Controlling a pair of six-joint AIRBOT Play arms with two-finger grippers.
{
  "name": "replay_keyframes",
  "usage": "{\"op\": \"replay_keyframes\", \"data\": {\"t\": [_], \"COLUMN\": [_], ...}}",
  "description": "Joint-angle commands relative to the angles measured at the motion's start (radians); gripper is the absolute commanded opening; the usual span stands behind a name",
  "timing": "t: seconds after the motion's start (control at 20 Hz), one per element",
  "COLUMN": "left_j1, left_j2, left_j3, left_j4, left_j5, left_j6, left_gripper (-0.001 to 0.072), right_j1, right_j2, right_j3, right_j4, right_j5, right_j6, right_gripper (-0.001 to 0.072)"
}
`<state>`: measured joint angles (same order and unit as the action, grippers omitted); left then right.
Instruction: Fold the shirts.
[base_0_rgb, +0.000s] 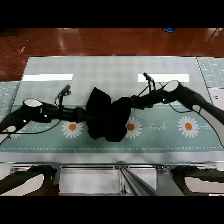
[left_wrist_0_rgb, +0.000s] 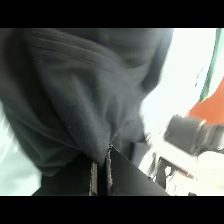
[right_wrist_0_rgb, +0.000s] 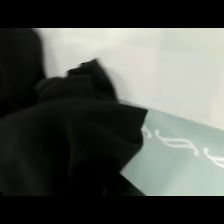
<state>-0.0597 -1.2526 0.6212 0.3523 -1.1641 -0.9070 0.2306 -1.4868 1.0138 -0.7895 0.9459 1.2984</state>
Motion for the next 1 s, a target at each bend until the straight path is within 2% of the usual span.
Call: {"op": "replay_keyframes", "data": {"t": [0.0, 0.15, 0.3, 0.5, 0.7, 0.8, 0.95], "left_j1": [0.104, 0.189, 0.225, 0.23, 0.23, 0.229, 0.229], "left_j2": [0.067, 0.14, 0.188, 0.264, 0.41, 0.474, 0.547], "left_j3": [0.198, 0.483, 0.768, 1.03, 1.104, 1.102, 1.036], "left_j4": [-0.003, -0.003, -0.002, 0.053, 0.129, 0.131, 0.147], "left_j5": [-0.072, -0.04, -0.023, -0.024, -0.045, -0.155, -0.301], "left_j6": [-0.057, -0.154, -0.209, -0.268, -0.285, -0.285, -0.343], "left_gripper": [0.0022, 0.0022, 0.0022, 0.0022, 0.0022, 0.0022, 0.0022], "right_j1": [-0.061, -0.146, -0.161, -0.161, -0.161, -0.161, -0.161], "right_j2": [0.093, 0.218, 0.327, 0.492, 0.679, 0.734, 0.759], "right_j3": [0.243, 0.544, 0.798, 0.957, 0.959, 0.959, 0.955], "right_j4": [-0.38, -0.39, -0.397, -0.396, -0.41, -0.411, -0.412], "right_j5": [0.154, 0.19, 0.21, 0.26, 0.348, 0.396, 0.54], "right_j6": [0.135, 0.14, 0.126, 0.111, 0.087, 0.087, 0.102], "right_gripper": [0.0022, 0.0022, 0.0022, 0.0022, 0.0022, 0.0023, 0.0023]}}
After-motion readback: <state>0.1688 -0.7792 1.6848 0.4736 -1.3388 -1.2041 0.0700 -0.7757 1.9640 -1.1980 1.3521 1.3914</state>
